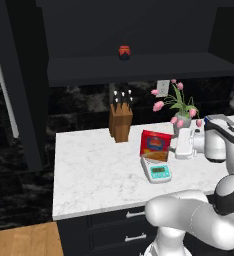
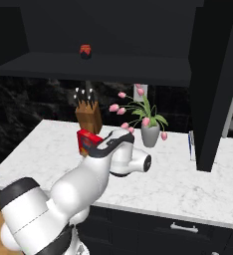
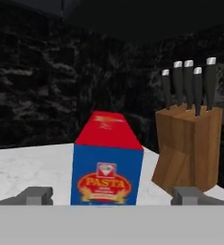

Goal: Pick the boxed food and place it on the digital scale for weighing, and close the cabinet.

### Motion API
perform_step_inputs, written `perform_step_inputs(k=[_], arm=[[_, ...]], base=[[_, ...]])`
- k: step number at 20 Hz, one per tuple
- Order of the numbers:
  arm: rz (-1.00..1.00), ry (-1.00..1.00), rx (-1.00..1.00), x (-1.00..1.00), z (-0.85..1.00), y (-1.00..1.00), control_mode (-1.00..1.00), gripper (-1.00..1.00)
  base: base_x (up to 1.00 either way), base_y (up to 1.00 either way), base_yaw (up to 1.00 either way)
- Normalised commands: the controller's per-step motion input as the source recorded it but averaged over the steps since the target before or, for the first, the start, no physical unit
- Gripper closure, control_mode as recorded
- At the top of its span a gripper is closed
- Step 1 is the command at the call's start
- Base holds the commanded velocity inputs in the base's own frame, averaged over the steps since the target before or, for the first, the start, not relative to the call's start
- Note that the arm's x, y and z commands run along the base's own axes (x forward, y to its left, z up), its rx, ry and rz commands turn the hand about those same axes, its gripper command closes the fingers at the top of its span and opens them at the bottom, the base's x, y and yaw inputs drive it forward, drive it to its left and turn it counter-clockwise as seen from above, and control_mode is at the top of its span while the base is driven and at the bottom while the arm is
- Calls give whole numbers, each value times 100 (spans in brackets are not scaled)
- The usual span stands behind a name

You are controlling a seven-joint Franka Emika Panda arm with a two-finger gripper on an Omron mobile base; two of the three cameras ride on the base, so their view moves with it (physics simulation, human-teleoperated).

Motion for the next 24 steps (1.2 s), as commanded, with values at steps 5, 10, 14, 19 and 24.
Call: perform_step_inputs(k=[5,10,14,19,24], arm=[[0,-22,0,-50,15,-27,-100,-100],[0,-57,-1,-99,50,-8,-100,-100],[0,-61,0,-100,43,-28,-100,-100],[-4,-42,8,-79,45,-24,-100,-100],[-8,-32,27,-45,50,-38,-100,-100]], base=[[0,0,0],[0,0,0],[0,0,0],[0,0,0],[0,0,0]])
